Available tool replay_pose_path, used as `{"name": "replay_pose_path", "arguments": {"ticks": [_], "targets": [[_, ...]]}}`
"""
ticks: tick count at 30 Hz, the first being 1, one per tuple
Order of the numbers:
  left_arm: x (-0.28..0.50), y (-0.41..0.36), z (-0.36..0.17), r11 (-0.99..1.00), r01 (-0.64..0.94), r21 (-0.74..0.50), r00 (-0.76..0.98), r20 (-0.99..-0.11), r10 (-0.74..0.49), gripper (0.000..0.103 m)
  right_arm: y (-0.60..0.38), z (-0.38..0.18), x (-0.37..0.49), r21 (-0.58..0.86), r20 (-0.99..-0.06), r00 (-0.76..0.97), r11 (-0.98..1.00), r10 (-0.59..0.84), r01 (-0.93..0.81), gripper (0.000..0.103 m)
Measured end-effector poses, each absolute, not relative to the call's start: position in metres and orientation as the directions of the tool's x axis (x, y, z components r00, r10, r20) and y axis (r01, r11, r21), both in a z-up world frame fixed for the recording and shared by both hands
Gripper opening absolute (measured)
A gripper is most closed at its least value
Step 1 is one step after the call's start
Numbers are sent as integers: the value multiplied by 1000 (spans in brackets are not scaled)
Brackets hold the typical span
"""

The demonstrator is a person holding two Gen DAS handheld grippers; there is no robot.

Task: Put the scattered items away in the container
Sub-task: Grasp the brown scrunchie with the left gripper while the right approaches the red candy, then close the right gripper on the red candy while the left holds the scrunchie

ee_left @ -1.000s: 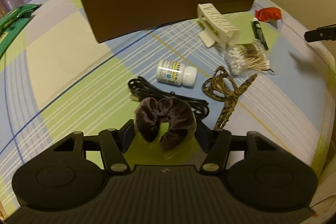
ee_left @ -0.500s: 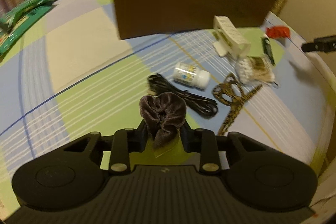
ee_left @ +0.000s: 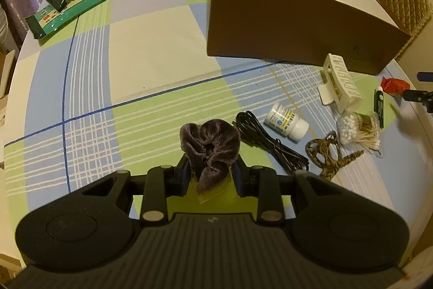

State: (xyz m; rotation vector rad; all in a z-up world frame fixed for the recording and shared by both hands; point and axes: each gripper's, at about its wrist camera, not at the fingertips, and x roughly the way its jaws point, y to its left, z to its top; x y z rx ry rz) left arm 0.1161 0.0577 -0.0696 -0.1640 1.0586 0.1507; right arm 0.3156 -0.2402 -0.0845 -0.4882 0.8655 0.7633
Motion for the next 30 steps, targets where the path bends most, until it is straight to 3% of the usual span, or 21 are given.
{"name": "replay_pose_path", "arguments": {"ticks": [4, 11, 24, 25, 26, 27, 30], "targets": [[119, 55, -70, 977, -211, -42, 470, -880, 64, 27, -233, -95, 327, -98, -842, 389, 604, 374, -791, 75], [116, 54, -69, 975, -221, -38, 465, -883, 71, 27, -228, -107, 331, -95, -871, 347, 572, 349, -815, 48], [113, 49, -65, 977, -207, -47, 480, -875, 59, 27, -240, -88, 309, -42, -856, 357, 638, 375, -769, 48], [113, 48, -64, 978, -203, -48, 484, -873, 58, 27, -241, -85, 307, -36, -852, 360, 642, 381, -766, 45], [113, 47, -62, 978, -201, -47, 487, -872, 58, 27, -241, -82, 306, -21, -851, 352, 645, 389, -764, 20], [113, 47, -61, 979, -198, -48, 490, -870, 56, 27, -242, -80, 306, 3, -855, 336, 653, 394, -757, 13], [113, 45, -59, 981, -186, -53, 499, -865, 48, 27, -243, -81, 304, -1, -859, 344, 669, 380, -743, 13]]}}
